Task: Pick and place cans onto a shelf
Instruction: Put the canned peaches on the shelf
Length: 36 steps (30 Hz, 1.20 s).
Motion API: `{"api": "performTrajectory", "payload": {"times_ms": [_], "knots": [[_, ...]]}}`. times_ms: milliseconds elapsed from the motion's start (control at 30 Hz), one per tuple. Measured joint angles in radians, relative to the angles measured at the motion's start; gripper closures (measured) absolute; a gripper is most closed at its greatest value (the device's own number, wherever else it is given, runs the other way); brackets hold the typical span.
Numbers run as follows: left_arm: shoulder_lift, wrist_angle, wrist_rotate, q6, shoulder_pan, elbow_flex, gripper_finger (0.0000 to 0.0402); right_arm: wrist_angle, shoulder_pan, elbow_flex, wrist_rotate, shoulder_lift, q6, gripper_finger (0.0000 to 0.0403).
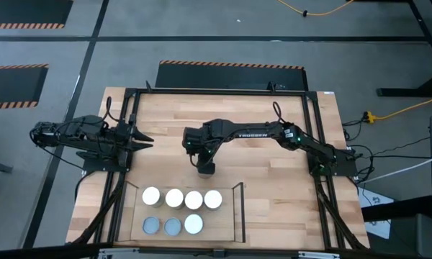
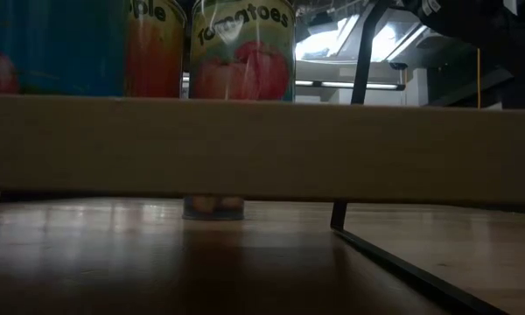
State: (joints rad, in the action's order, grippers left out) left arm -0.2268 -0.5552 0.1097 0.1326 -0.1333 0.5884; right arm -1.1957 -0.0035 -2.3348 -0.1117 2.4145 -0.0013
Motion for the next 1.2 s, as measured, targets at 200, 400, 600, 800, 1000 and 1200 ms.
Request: {"api": "performTrajectory", "payload": {"times_ms": [200, 400, 600, 800, 1000, 1200], "knots": [[0.0, 0.0, 0.0, 0.0, 0.0, 0.0, 0.0323, 0.0, 0.0, 0.0, 0.0, 0.0, 0.0, 0.0391], [0.0, -0.001, 0.0, 0.0, 0.0, 0.0, 0.0323, 0.0, 0.0, 0.0, 0.001, 0.0, 0.0, 0.0398], [0.0, -0.002, 0.0, 0.0, 0.0, 0.0, 0.0323, -0.023, 0.001, -0.017, 0.006, -0.001, 0.02, 0.04], [0.0, -0.007, 0.0, 0.0, 0.0, 0.0, 0.0323, -0.024, 0.003, -0.017, -0.053, -0.053, 0.027, 0.0401], [0.0, -0.011, 0.0, -0.002, 0.0, 0.0, 0.0323, -0.046, 0.014, -0.019, -0.066, -0.117, 0.055, 0.0401], [0.0, -0.013, 0.0, -0.003, 0.0, 0.0, 0.0323, -0.07, 0.028, -0.021, -0.067, -0.202, 0.109, 0.0402]]}}
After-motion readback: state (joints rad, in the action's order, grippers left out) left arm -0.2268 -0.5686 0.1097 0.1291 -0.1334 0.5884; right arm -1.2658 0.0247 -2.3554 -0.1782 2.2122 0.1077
